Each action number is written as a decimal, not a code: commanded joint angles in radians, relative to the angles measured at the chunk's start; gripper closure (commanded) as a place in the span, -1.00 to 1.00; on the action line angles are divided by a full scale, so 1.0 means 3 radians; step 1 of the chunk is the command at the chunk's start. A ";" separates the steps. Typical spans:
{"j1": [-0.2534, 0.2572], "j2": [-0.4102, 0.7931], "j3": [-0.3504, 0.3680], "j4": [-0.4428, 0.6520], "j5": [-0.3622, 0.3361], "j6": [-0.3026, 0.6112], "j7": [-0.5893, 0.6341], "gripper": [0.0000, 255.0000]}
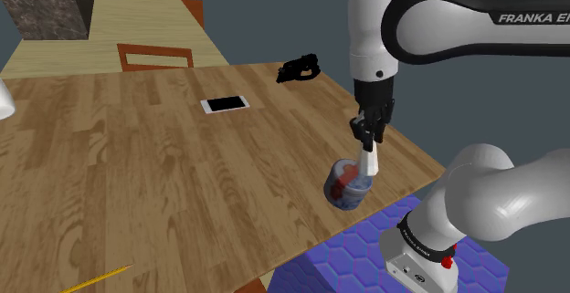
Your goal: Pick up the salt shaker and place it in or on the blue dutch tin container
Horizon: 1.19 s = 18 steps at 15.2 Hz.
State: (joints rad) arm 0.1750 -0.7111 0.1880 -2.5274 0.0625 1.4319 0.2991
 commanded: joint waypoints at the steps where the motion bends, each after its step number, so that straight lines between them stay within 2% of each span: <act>1: 0.0105 -0.1010 0.0024 -0.0105 0.0010 0.0099 0.0059 1.00; 16: 0.0454 -0.1091 -0.0089 -0.0844 -0.0052 0.0720 0.0305 1.00; 18: 0.0487 -0.1087 -0.0114 -0.0845 -0.0072 0.0721 0.0329 1.00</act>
State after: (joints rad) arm 0.3062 -0.7192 0.1565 -2.7592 0.0475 1.6340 0.4001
